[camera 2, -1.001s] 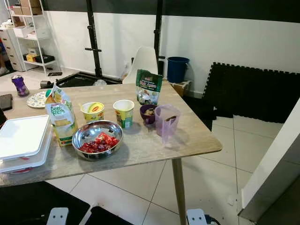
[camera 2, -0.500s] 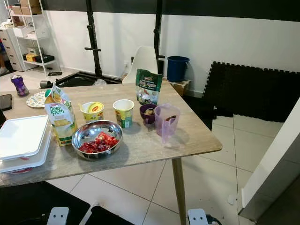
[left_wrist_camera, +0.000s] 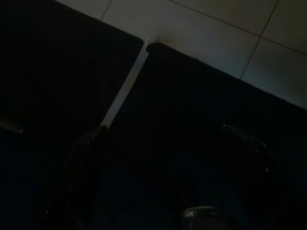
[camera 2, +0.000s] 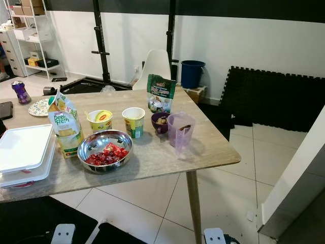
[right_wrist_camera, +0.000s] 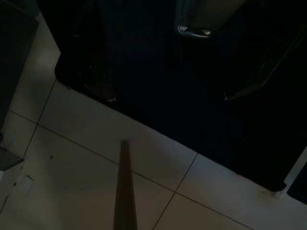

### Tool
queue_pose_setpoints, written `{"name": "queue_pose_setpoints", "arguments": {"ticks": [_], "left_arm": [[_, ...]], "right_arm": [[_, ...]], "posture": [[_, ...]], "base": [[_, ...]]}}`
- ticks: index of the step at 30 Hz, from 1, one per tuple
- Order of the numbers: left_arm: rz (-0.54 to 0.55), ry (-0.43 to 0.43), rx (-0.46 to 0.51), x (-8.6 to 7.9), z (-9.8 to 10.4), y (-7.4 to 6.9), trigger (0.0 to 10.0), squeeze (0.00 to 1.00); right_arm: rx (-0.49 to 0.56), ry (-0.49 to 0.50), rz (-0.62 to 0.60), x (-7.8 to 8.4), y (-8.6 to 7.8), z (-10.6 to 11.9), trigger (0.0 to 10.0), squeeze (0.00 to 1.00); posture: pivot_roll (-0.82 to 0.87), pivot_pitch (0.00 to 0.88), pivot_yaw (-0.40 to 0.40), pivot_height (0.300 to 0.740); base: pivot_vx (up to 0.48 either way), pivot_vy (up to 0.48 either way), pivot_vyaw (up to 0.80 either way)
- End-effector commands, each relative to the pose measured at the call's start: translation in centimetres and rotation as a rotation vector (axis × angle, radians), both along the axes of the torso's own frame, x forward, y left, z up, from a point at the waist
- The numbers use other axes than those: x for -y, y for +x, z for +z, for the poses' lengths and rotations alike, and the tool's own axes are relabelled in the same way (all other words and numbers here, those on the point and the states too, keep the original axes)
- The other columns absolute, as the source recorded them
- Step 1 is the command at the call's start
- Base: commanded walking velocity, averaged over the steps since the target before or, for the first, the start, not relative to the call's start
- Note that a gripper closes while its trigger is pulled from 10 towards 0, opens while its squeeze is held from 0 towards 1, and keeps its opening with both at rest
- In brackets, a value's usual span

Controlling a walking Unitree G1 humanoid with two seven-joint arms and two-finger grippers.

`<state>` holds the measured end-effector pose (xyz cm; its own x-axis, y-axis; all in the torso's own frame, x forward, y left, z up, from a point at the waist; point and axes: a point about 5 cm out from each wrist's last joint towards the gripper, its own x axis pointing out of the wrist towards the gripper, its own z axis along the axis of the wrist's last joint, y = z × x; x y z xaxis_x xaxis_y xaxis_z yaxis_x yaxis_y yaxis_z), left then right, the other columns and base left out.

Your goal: Restocking fridge

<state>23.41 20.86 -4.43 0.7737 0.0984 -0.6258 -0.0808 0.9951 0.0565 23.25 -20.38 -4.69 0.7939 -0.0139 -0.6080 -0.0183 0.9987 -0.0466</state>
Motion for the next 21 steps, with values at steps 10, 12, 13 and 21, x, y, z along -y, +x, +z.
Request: {"name": "queue_pose_setpoints", "arguments": {"ticks": [10, 12, 13, 21], "left_arm": [[-0.009, 0.009, -0.016, -0.25, -0.33, -0.54, 10.0, 0.07], [-0.011, 0.009, -0.017, -0.22, -0.35, -0.56, 10.0, 0.08], [-0.012, 0.008, -0.017, -0.19, -0.36, -0.58, 10.0, 0.08], [-0.011, 0.007, -0.018, -0.14, -0.39, -0.59, 10.0, 0.08]], "right_arm": [[-0.016, -0.006, -0.004, 0.28, -0.59, -0.33, 10.0, 0.0], [-0.016, -0.007, -0.005, 0.3, -0.6, -0.33, 10.0, 0.0], [-0.017, -0.007, -0.004, 0.33, -0.61, -0.33, 10.0, 0.0], [-0.015, -0.009, -0.004, 0.46, -0.48, -0.23, 10.0, 0.0]], "posture": [[0.0, 0.088, 0.019, 0.74], [0.0, 0.089, 0.018, 0.74], [0.0, 0.089, 0.017, 0.74], [0.0, 0.092, 0.012, 0.74]], "base": [[-0.33, 0.0, 0.0], [-0.326, 0.0, 0.0], [-0.326, 0.0, 0.0], [-0.32, 0.0, 0.0]]}}
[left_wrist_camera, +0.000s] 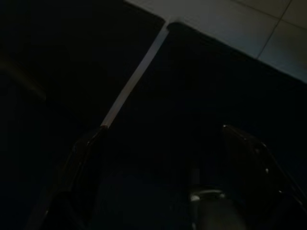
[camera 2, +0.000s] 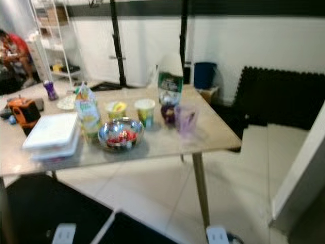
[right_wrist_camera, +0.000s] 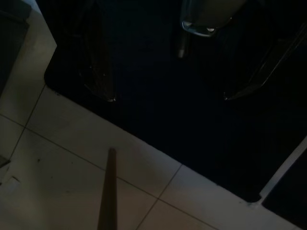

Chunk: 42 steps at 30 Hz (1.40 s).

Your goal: Restocking fridge

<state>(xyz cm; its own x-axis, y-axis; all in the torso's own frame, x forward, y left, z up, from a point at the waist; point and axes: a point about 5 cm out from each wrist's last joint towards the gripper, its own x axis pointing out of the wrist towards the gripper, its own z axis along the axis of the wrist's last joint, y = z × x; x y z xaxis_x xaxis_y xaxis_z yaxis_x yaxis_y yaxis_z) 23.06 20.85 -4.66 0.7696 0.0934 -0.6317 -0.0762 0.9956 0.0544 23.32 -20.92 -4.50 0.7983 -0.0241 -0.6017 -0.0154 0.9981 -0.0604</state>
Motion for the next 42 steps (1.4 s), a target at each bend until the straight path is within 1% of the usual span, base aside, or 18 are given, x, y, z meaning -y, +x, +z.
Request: {"name": "queue_pose_setpoints", "arguments": {"ticks": [1, 14, 19, 20, 28, 33, 42], "left_arm": [[-0.006, 0.009, -0.013, -0.14, -0.17, -0.25, 10.0, 0.07], [0.01, 0.007, -0.028, -0.34, -0.33, -0.46, 10.0, 0.08], [0.012, 0.008, -0.026, -0.38, -0.31, -0.45, 10.0, 0.05], [0.012, 0.009, -0.026, -0.4, -0.3, -0.45, 10.0, 0.03], [0.01, 0.018, -0.031, -0.54, -0.25, -0.39, 10.0, 0.05], [-0.003, 0.016, -0.017, -0.39, -0.07, -0.13, 10.0, 0.06], [-0.007, 0.026, -0.014, -0.42, 0.05, 0.06, 10.0, 0.04]], "right_arm": [[-0.02, 0.005, 0.0, -0.09, -0.47, -0.36, 10.0, 0.0], [-0.014, 0.017, 0.02, -0.41, 0.03, -0.11, 10.0, 0.0], [-0.017, 0.02, 0.024, -0.54, 0.01, -0.15, 10.0, 0.0], [-0.018, 0.02, 0.025, -0.56, 0.0, -0.16, 10.0, 0.0], [-0.032, 0.021, 0.027, -0.64, -0.19, -0.34, 10.0, 0.0], [-0.045, 0.02, 0.026, -0.65, -0.45, -0.54, 10.0, 0.0], [-0.049, 0.018, 0.022, -0.74, -0.46, -0.59, 10.0, 0.0]], "posture": [[0.0, 0.092, 0.012, 0.74], [0.0, 0.095, 0.006, 0.74], [0.0, 0.095, 0.006, 0.74], [0.0, 0.095, 0.006, 0.74], [0.0, 0.094, 0.006, 0.74], [0.0, 0.094, 0.006, 0.74], [0.0, 0.093, 0.007, 0.74]], "base": [[0.0, 0.0, 0.0], [0.0, 0.0, 0.0], [0.0, 0.0, 0.0], [0.0, 0.0, 0.0], [0.0, 0.0, 0.0], [0.0, 0.0, 0.0], [0.0, 0.0, 0.0]]}}
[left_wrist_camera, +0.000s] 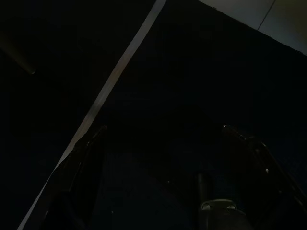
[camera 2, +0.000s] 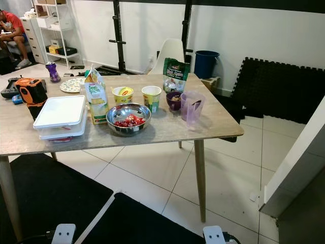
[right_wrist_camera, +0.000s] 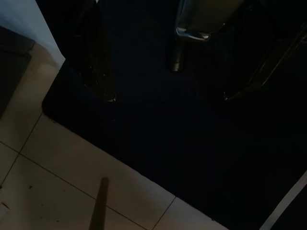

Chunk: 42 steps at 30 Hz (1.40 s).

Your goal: Restocking fridge

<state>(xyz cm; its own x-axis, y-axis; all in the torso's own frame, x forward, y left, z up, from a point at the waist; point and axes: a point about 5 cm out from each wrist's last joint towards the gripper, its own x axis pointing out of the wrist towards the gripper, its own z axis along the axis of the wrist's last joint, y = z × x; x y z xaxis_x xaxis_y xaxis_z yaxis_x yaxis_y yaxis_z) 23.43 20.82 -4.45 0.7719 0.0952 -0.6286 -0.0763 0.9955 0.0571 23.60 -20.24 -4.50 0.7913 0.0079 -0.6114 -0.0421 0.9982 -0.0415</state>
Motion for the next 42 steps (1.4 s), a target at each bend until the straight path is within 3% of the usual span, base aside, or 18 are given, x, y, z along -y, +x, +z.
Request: {"name": "queue_pose_setpoints", "arguments": {"ticks": [1, 42], "left_arm": [[-0.007, 0.022, -0.016, -0.44, -0.14, -0.28, 10.0, 0.04], [-0.022, 0.026, -0.014, -0.57, 0.02, -0.06, 10.0, 0.03]], "right_arm": [[-0.037, 0.001, -0.005, -0.06, -0.74, -0.58, 10.0, 0.0], [-0.061, 0.003, -0.042, 0.28, -1.19, -0.89, 10.0, 0.0]], "posture": [[0.0, 0.093, 0.007, 0.74], [0.0, 0.096, 0.015, 0.74]], "base": [[0.251, 0.0, 0.0], [0.35, 0.0, -0.04]]}}
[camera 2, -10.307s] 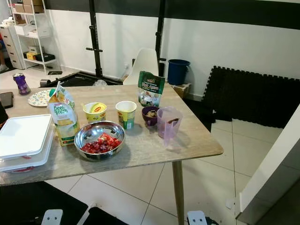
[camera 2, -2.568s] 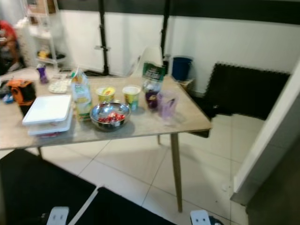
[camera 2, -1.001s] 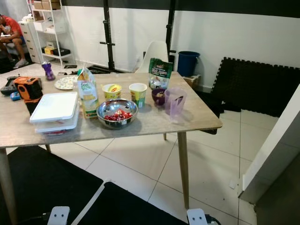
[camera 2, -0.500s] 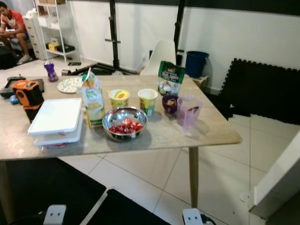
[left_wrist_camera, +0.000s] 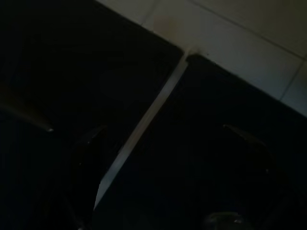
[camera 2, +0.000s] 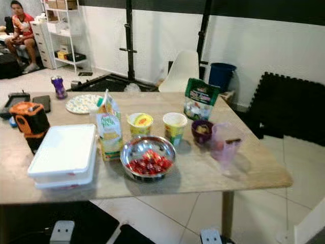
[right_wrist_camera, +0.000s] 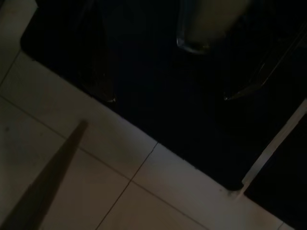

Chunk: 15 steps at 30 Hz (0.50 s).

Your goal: Restocking fridge

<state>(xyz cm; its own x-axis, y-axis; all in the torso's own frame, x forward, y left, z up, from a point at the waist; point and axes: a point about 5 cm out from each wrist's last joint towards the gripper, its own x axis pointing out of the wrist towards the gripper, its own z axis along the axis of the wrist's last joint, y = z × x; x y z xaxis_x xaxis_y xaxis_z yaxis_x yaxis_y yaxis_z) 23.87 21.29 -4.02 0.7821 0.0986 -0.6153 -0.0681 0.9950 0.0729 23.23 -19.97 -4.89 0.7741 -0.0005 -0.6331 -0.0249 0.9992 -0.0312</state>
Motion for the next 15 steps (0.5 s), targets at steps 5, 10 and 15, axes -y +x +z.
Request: {"name": "queue_pose_setpoints", "arguments": {"ticks": [5, 10, 15], "left_arm": [[-0.019, 0.012, -0.031, -0.01, -0.43, -0.52, 10.0, 0.03], [-0.036, 0.027, -0.044, 0.26, -0.71, -0.84, 10.0, 0.0], [-0.034, 0.033, -0.052, 0.23, -0.87, -1.07, 10.0, 0.0]], "right_arm": [[-0.033, -0.006, -0.027, 0.61, -0.84, -0.5, 10.0, 0.0], [-0.029, -0.01, -0.016, 0.54, -0.73, -0.43, 10.0, 0.0], [-0.032, -0.011, -0.013, 0.53, -0.71, -0.43, 10.0, 0.0]], "posture": [[0.0, 0.098, 0.017, 0.74], [0.01, 0.101, 0.013, 0.74], [0.01, 0.103, 0.012, 0.74]], "base": [[0.341, 0.0, -0.47], [0.061, 0.0, 0.0], [0.0, 0.0, 0.0]]}}
